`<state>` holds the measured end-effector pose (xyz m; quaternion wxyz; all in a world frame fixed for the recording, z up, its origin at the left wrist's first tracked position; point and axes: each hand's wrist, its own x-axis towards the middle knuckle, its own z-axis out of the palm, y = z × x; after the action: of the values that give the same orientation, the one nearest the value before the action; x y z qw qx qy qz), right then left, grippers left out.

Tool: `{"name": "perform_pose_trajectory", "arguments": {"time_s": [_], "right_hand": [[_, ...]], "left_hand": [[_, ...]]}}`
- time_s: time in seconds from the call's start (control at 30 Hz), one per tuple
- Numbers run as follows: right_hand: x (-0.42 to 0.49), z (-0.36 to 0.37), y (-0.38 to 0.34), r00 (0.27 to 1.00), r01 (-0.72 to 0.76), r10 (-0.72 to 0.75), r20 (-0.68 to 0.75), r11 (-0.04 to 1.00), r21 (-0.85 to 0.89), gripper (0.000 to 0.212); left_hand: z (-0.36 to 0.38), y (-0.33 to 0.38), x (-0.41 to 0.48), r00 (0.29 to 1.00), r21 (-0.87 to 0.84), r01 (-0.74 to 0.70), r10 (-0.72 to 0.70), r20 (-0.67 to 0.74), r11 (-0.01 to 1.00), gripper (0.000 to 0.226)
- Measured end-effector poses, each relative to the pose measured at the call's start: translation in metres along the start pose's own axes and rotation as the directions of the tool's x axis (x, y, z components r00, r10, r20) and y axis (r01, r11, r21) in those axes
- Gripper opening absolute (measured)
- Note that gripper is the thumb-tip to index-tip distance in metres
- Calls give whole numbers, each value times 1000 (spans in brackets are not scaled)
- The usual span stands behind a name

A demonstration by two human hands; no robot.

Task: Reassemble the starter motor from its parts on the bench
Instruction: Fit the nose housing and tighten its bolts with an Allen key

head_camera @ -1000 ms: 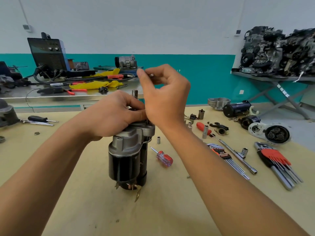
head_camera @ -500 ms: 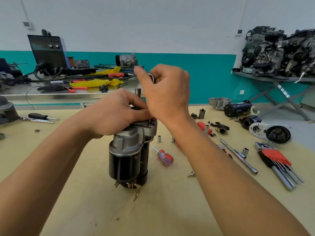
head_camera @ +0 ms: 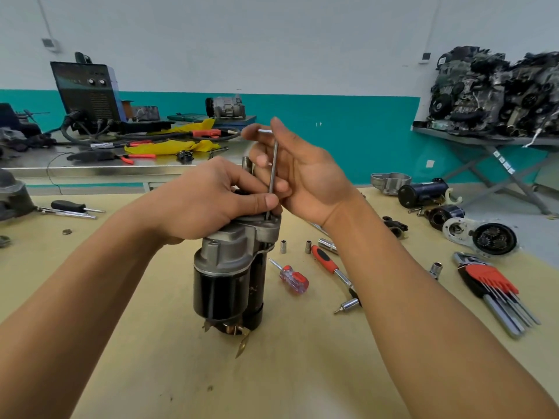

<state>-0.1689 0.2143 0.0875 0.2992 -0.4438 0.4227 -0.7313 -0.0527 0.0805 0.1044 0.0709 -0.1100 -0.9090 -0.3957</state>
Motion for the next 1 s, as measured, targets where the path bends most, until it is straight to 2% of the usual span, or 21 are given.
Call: {"name": "perform_pose_trajectory", "arguments": {"time_s": [0.17, 0.23, 0.6, 0.93, 1.0], "right_hand": [[-2, -3, 11, 996, 29, -51, 74, 963, 268, 32], [-3, -2, 13, 997, 39, -59, 58, 951, 306, 32], [-4, 11, 11, 982, 116, -71, -175, 959, 259, 19], [-4, 16, 11, 971, 122, -64, -230, 961, 246, 31], [-4, 18, 10, 966, 125, -68, -250, 968, 219, 27]], "left_hand": [[-2, -1, 1, 999, 11, -26, 26, 46, 1000, 35], [-3, -1, 1, 999, 14, -30, 29, 44, 999, 37], [-3, -2, 2, 1000, 24, -29, 29, 11, 999, 31], [0, 0, 3, 999, 56, 8, -6, -52, 998, 15], [1, 1, 2, 998, 70, 13, -9, -58, 997, 16]]}}
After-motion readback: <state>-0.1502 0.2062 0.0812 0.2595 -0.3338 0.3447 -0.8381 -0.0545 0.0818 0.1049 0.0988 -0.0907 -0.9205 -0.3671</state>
